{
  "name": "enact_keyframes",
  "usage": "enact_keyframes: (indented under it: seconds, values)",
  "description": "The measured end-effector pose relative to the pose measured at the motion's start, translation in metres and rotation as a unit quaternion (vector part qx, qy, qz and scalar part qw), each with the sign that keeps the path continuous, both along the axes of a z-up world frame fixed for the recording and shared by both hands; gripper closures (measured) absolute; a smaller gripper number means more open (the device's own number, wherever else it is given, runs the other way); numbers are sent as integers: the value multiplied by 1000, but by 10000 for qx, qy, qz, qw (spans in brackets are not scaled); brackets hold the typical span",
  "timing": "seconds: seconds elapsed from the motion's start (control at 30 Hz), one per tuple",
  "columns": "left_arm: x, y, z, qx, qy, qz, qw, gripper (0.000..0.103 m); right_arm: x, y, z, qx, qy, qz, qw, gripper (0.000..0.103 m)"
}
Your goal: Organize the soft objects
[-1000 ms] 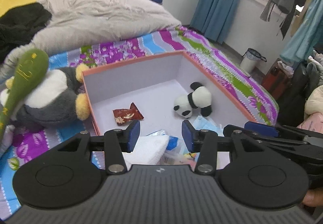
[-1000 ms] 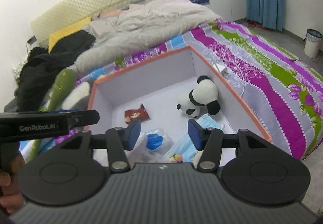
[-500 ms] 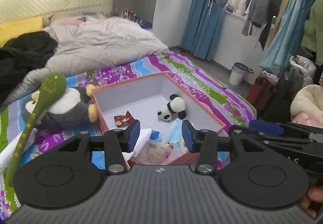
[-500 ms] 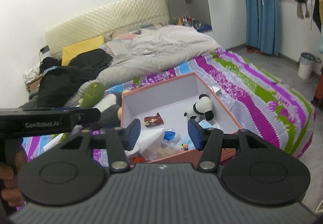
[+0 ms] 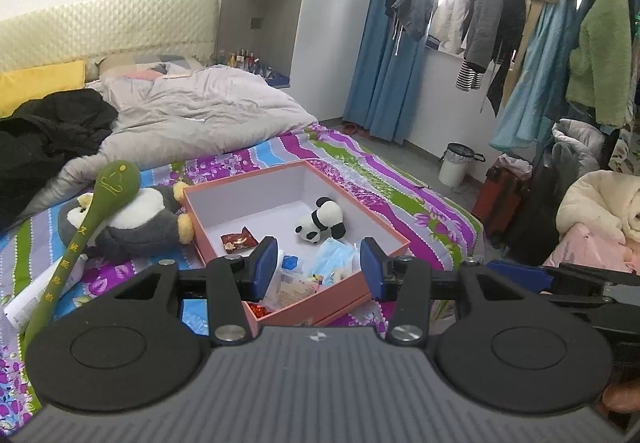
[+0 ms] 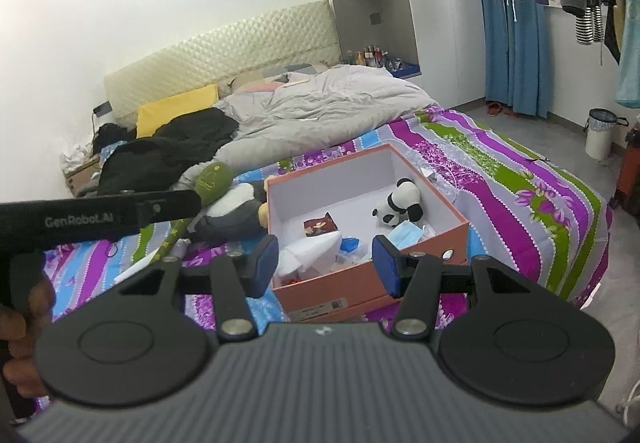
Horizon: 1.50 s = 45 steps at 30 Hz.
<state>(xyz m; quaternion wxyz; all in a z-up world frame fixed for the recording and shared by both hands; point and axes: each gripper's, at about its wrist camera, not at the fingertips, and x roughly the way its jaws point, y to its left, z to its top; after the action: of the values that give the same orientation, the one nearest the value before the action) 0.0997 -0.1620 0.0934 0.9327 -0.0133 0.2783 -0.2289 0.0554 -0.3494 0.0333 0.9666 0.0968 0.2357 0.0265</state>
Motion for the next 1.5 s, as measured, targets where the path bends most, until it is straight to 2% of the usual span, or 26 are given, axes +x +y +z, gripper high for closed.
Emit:
enact_keyframes:
  seconds: [0.47,0.5,0.53,0.57,0.63,0.9,1.5]
  values:
    - [-37,14,-8,30,137,66,9999,51,-26,6,-1,-6,-84,15,10000,47]
    - [-38,13,-9,51,173,91,9998,45,-26,6,-2,-21,-64,30,10000,45]
    - [-39,14,-10,60,211,133,9997,33,-25,7,-3,-22,-58,34,10000,34]
    - [-38,14,-12,48,215,161,9996,27,-25,7,-3,-17,-71,13,10000,17]
    - [-38,16,-13,3,220,187,9996,16,-26,7,-4,-29,-100,-36,9999,8]
    - [-35,25,-15,7,311,343,9989,3,-26,8,-10,-69,-2,-90,9999,8]
    - [-42,43,-10,35,233,831,9963,2,-31,9,-5,-38,-146,-62,9999,8]
